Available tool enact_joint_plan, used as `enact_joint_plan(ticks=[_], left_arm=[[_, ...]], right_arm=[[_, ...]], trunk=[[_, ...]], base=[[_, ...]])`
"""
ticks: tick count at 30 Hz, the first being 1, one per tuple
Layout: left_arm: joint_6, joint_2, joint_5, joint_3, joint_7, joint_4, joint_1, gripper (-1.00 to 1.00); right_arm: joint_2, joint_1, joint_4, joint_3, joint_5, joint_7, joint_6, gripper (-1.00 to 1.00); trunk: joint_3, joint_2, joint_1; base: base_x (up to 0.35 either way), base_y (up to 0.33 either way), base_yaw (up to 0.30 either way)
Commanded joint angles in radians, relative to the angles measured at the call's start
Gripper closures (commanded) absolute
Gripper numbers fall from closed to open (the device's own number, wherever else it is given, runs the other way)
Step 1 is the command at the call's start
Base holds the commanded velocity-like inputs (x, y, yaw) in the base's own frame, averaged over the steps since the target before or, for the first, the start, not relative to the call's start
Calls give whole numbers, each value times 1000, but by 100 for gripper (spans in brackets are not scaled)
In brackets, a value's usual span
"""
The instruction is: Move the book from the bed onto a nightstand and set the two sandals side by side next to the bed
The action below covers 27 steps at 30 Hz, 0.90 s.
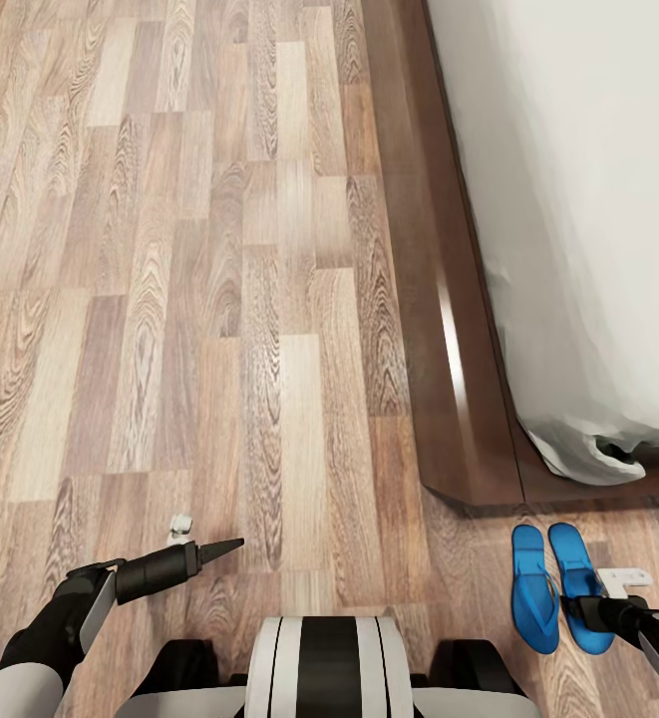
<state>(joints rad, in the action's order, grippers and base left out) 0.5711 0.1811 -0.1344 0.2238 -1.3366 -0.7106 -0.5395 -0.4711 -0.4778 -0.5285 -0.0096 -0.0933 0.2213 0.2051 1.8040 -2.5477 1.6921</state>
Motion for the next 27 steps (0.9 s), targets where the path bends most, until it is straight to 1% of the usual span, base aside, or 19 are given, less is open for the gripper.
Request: enact_joint_plan(ticks=[1,3,5,22,23,27], left_arm=[[10,0,-2,0,-3,0,-1,-100],[10,0,-2,0,-3,0,-1,-100],[10,0,-1,0,-3,0,-1,-100],[10,0,-1,0,-3,0,-1,-100],[10,0,-1,0,-3,0,-1,-100],[10,0,-1,0,-3,0,-1,-100]], right_arm=[[0,1,1,0,-2,1,7,100],[0,1,1,0,-2,1,7,100],[0,1,1,0,-2,1,7,100],[0,1,-17,-1,-2,2,2,100],[0,1,-17,-1,-2,2,1,-100],[0,1,-18,-1,-2,3,1,-100]], trunk=[[0,0,0],[0,0,0],[-7,0,-1],[-7,0,-1],[-7,0,-1],[-7,0,-1]], base=[[0,0,0],[0,0,0],[0,0,0],[0,0,0],[0,0,0],[0,0,0]])
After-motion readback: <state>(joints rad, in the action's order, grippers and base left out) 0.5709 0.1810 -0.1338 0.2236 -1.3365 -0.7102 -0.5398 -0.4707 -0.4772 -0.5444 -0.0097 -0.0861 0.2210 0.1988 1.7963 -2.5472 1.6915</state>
